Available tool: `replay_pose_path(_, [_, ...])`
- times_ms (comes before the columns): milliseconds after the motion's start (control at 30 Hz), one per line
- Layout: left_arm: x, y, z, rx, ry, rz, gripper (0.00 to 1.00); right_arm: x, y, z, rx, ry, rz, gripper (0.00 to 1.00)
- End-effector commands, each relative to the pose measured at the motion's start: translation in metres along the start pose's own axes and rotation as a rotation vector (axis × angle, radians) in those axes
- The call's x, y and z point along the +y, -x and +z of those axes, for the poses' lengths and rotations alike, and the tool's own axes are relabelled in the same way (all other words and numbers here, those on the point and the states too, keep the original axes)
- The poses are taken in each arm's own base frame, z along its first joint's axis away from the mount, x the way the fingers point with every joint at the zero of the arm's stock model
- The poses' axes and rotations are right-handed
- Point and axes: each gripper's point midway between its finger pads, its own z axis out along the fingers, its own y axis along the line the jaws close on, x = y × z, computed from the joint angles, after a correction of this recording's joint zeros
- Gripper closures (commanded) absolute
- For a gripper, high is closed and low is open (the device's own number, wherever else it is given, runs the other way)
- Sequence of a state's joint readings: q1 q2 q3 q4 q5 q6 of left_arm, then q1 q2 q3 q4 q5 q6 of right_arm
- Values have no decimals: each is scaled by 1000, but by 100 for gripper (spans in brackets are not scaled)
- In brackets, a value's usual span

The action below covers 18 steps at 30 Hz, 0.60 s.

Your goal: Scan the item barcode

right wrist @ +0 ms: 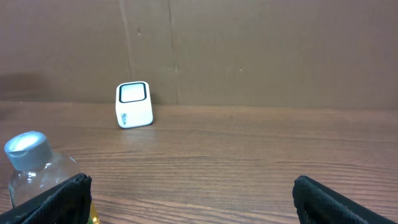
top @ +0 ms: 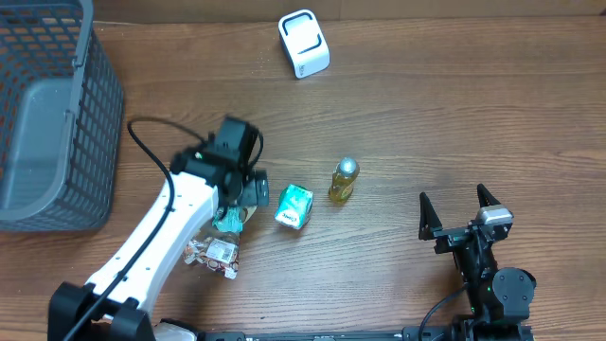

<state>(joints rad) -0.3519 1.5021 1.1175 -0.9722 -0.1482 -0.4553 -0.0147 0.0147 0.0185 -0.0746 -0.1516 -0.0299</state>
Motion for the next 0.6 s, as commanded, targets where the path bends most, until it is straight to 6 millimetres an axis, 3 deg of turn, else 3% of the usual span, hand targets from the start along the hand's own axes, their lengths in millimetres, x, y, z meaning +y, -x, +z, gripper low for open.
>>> replay_pose_path(0, [-9,39,-38,-114,-26,55,0,-2,-1,0,-6,-9,-5,0])
replay_pose_path(167, [-18,65,-68,-200,-70,63,0,-2,-1,0,-6,-9,-5,0])
replay_pose_path(567, [-20,67,-68,-205,-80,62,0,-2,-1,0,-6,-9,-5,0])
